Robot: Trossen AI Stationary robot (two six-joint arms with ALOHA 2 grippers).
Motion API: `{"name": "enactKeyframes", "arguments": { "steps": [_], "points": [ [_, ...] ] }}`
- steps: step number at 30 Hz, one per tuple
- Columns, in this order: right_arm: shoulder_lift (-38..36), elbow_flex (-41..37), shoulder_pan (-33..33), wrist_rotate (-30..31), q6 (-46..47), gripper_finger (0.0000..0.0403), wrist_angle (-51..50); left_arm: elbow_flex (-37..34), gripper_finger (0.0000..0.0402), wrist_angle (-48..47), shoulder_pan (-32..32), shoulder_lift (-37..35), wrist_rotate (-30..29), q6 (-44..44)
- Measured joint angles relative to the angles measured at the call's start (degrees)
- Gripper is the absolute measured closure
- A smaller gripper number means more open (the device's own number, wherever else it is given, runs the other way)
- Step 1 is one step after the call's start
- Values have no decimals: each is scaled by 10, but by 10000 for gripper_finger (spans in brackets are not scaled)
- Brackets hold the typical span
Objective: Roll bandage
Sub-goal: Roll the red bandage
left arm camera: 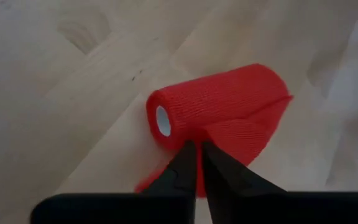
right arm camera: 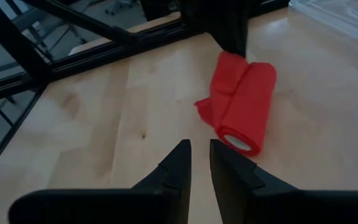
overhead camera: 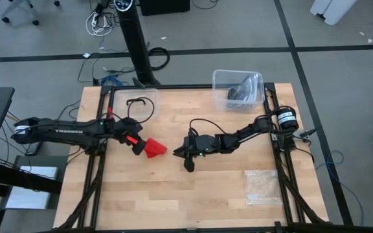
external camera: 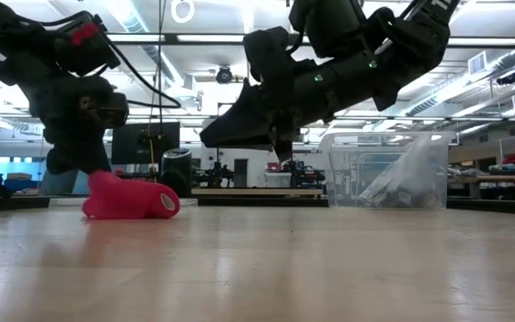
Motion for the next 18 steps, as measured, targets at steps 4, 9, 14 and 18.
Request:
{"name": "enactKeyframes", "arguments": {
  "steps": [4,9,14,18],
  "points": [
    [0,0,4,0,0,343,0,0,342,13,1,17,-6,10],
    [0,0,10,0,0,343,0,0,305,51,15,16,-11,38],
    [0,0,12,0,0,343,0,0,282,63,44,21,29,50],
    [0,0,12,0,2,343,0,0,279,38,70,32,35,83]
  ]
}}
